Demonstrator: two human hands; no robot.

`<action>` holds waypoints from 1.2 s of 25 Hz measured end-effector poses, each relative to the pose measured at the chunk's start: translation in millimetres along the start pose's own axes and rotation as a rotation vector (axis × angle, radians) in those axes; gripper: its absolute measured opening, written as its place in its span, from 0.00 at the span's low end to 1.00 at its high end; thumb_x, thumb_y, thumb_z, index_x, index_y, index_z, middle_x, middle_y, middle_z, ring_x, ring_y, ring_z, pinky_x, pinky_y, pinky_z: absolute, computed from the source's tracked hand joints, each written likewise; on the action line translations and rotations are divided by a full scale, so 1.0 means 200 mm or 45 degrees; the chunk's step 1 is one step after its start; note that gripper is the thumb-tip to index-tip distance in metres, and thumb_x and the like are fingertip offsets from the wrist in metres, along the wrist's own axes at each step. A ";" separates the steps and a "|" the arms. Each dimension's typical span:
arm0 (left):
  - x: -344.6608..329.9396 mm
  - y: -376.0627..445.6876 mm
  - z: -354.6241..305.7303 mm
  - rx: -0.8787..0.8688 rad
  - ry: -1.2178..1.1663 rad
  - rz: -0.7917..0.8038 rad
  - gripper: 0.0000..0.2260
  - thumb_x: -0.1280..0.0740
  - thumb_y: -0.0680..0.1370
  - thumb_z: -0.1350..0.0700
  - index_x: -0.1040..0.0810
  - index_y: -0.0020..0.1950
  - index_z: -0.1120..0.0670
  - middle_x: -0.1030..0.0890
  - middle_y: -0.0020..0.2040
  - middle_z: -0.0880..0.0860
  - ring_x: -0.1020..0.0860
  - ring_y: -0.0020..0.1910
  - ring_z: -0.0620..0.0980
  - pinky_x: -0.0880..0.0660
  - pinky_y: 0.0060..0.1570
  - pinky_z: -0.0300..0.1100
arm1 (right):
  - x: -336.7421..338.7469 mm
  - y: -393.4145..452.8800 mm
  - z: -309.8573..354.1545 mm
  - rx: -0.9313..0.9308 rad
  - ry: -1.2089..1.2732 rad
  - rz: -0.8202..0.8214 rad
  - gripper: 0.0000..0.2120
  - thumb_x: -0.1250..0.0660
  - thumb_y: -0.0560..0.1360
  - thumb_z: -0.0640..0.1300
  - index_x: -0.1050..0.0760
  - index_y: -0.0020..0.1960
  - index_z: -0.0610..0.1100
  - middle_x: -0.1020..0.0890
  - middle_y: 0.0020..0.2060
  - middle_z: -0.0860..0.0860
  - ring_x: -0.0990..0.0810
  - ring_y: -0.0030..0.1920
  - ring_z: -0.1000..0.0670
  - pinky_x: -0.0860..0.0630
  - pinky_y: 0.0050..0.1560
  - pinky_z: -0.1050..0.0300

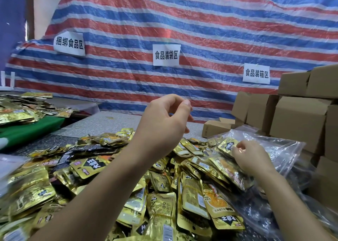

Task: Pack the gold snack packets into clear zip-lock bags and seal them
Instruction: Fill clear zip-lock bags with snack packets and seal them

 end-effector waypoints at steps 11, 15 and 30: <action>0.09 -0.22 0.20 0.101 0.442 0.079 0.09 0.39 0.83 0.55 0.21 0.47 0.54 0.22 0.33 0.50 0.28 0.24 0.38 0.36 0.23 0.30 | 0.25 -0.39 0.43 0.271 0.619 -0.147 0.17 0.37 0.79 0.44 0.28 0.32 0.41 0.27 0.26 0.49 0.32 0.28 0.53 0.36 0.29 0.58; 0.23 -0.27 0.32 0.246 0.490 0.050 0.31 0.51 0.84 0.43 0.24 0.36 0.64 0.28 0.25 0.52 0.31 0.23 0.46 0.36 0.28 0.41 | 0.22 -0.56 0.61 0.334 0.841 -0.145 0.21 0.37 0.78 0.41 0.34 0.27 0.45 0.35 0.21 0.56 0.37 0.21 0.57 0.41 0.22 0.66; 1.43 -0.43 1.11 1.488 1.800 0.056 0.36 0.48 0.80 0.35 0.44 0.78 0.61 0.44 0.78 0.66 0.42 0.75 0.67 0.43 0.73 0.60 | 0.06 -0.69 1.03 0.481 1.035 0.014 0.22 0.39 0.79 0.41 0.38 0.27 0.47 0.37 0.21 0.57 0.38 0.20 0.56 0.41 0.21 0.66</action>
Point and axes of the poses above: each hand's wrist, its own y-axis towards the middle knuckle, its own x-axis out of the back of the hand, z = x × y, the point moved 7 cm from there along y, towards the middle knuckle
